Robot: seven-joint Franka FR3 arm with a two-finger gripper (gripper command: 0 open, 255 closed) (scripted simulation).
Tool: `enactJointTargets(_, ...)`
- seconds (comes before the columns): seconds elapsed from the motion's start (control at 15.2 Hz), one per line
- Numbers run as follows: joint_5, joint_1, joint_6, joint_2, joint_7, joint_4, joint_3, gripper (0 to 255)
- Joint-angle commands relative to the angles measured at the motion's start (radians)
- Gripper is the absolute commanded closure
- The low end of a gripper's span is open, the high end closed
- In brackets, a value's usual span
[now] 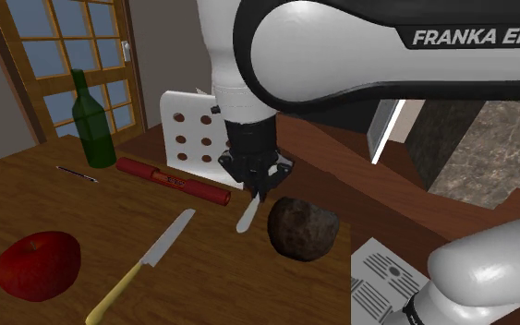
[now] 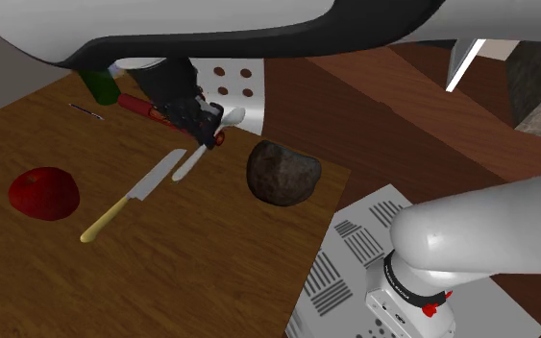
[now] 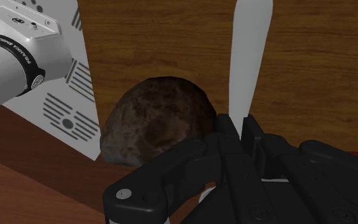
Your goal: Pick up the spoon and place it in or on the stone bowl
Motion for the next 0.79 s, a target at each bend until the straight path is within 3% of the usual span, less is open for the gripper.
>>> enactJointTargets(0.0, 0.057, 0.062, -0.002, -0.109, -0.084, -0.087, -0.117, 255)
enactJointTargets(0.4, 0.093, 0.177, -0.041, -0.342, -0.258, -0.294, -0.35, 255)
enactJointTargets(0.73, 0.108, 0.185, 0.02, -0.351, -0.256, -0.364, -0.332, 255)
